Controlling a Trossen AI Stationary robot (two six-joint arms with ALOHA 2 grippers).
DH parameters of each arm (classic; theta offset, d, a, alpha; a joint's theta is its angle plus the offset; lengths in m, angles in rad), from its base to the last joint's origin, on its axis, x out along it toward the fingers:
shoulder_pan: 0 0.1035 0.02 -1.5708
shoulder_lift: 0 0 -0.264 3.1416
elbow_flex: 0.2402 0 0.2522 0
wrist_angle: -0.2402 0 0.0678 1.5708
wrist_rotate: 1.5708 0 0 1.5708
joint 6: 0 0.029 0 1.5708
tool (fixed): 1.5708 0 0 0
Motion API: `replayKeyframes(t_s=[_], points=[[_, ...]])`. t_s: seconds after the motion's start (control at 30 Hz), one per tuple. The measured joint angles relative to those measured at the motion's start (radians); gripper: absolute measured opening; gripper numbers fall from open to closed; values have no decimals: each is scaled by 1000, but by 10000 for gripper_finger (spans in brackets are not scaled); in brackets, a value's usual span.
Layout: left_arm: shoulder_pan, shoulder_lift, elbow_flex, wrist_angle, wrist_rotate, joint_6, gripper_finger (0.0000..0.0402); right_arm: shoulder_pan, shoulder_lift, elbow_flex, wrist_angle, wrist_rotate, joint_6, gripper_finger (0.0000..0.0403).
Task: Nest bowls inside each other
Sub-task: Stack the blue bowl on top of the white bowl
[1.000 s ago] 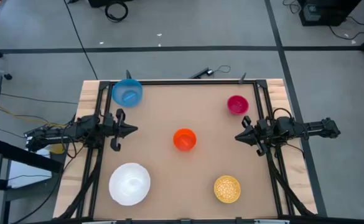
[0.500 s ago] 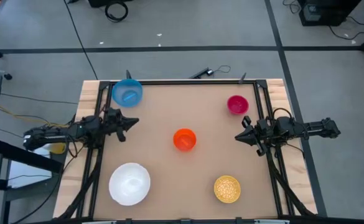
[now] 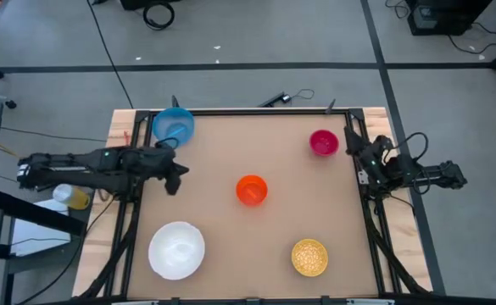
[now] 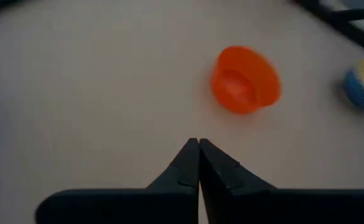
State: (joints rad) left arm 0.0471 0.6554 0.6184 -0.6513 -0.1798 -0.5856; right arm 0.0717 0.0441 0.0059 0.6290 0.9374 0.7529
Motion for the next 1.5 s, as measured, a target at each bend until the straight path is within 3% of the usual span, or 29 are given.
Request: replayKeyframes(t_s=[0.13, 0.27, 0.33, 0.47, 0.57, 0.7, 0.97, 1.17, 1.33, 1.5], points=[[-21, 78, 49, -14, 0, -162, 61, -18, 0, 0, 34, 54, -68, 35], [-31, 109, 74, -17, -11, -290, 112, -21, 35, 1, -9, -101, -70, 35], [-27, 112, 78, -29, -10, -310, 132, -23, 77, 5, -142, -193, 74, 35], [-1, 107, 101, -58, -21, -316, 154, -37, 266, 57, -505, -473, 373, 35], [51, 104, 134, -133, -85, -313, 158, -49, 458, 86, -497, -576, 431, 35], [166, 105, 152, -182, -122, -222, 159, -82, 709, 206, -429, -613, 370, 47], [402, 104, 248, -322, -124, -108, 159, -212, 1305, 739, -462, -679, 98, 132], [529, 104, 274, -374, -126, -103, 159, -340, 1738, 1210, -594, -750, 118, 190], [586, 105, 274, -373, -126, -67, 159, -391, 2022, 1607, -704, -851, 81, 192], [623, 105, 274, -382, -125, -47, 159, -402, 2240, 1975, -900, -872, 57, 184]])
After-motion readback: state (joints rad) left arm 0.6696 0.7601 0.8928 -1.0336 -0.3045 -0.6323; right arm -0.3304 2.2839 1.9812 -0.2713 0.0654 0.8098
